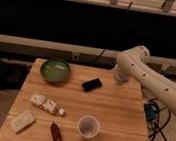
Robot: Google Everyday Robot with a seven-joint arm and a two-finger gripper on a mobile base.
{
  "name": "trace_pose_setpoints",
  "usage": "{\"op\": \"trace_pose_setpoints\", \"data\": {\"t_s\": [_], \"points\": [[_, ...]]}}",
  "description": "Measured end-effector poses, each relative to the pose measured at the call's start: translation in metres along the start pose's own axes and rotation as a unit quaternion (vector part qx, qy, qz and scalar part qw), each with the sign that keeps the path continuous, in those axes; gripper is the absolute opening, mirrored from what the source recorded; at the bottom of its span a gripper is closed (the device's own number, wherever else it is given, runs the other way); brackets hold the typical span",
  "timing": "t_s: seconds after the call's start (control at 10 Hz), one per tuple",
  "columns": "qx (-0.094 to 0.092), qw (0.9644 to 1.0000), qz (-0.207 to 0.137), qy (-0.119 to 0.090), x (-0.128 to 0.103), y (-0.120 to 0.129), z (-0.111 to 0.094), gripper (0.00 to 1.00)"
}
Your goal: Place the eraser in the ceramic cup
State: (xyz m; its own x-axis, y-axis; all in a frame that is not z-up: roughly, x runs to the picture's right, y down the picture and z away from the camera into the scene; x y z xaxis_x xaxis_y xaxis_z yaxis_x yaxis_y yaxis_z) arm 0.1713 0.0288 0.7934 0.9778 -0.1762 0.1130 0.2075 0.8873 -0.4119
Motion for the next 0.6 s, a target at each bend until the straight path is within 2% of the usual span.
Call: {"op": "trace_pose_setpoints", "data": {"t_s": [0.2,0.4,0.6], "points": [[0.001,0.9999,-0.012,-0.006,-0.006,-0.008,0.012,0.80],[0.001,0.9996,-0.026,-0.012,-0.011,-0.021,0.031,0.80],[0.002,0.9993,-0.033,-0.017,-0.013,-0.025,0.038,0.80]]}}
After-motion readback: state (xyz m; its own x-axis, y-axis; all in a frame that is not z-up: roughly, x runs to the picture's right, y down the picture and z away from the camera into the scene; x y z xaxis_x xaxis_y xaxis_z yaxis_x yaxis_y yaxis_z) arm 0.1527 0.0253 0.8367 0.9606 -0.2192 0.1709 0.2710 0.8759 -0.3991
